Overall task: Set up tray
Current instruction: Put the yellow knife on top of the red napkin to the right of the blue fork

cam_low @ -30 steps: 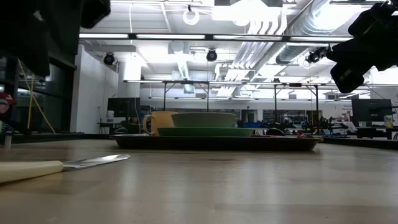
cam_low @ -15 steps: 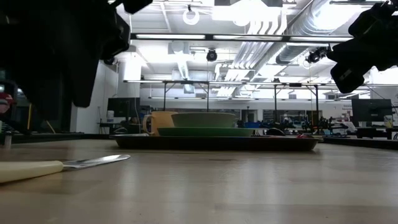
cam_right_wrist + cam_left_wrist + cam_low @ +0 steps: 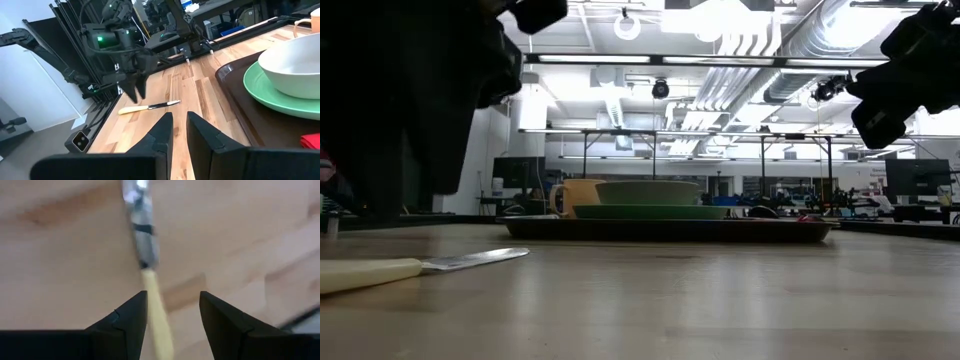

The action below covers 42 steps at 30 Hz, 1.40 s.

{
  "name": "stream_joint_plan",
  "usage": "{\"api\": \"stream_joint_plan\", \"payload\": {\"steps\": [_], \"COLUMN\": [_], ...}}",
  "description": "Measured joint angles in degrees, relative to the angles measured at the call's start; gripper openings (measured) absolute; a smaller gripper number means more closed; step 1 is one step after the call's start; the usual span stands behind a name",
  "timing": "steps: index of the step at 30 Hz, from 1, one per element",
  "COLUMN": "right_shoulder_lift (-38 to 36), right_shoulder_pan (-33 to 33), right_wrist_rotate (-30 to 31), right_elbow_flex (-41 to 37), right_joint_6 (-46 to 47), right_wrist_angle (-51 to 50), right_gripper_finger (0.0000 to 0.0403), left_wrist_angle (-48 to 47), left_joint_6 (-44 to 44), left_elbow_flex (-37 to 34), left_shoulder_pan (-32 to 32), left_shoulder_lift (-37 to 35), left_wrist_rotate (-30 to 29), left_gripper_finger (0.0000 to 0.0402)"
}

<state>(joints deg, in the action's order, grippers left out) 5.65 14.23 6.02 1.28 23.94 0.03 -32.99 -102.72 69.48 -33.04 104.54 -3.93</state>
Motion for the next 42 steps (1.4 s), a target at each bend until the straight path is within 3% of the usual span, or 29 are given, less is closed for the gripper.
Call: {"api": "stream_joint_plan", "payload": {"steps": [3,42], "right_shoulder_lift": [0.14,0.39], "right_shoulder_pan": [-0.01,-0.02], "right_wrist_rotate": [-0.31,-1.92], "right_elbow_flex": [0.00,0.00], "right_joint_6": [0.00,0.17], "right_wrist_angle": [-0.11,-0.22], "right_gripper_finger": [0.0033,0.0032], "left_wrist_angle": [1.65,1.19], "left_joint_6": [-1.13,-0.94], "left_elbow_flex": [0.04,0.15], "left_shoulder_pan": [-0.02,0.00], "left_shoulder_lift": [2.07,5.63], "left_wrist_rotate": [2.38,2.00], "left_gripper_finger": [0.0211,0.0211]}}
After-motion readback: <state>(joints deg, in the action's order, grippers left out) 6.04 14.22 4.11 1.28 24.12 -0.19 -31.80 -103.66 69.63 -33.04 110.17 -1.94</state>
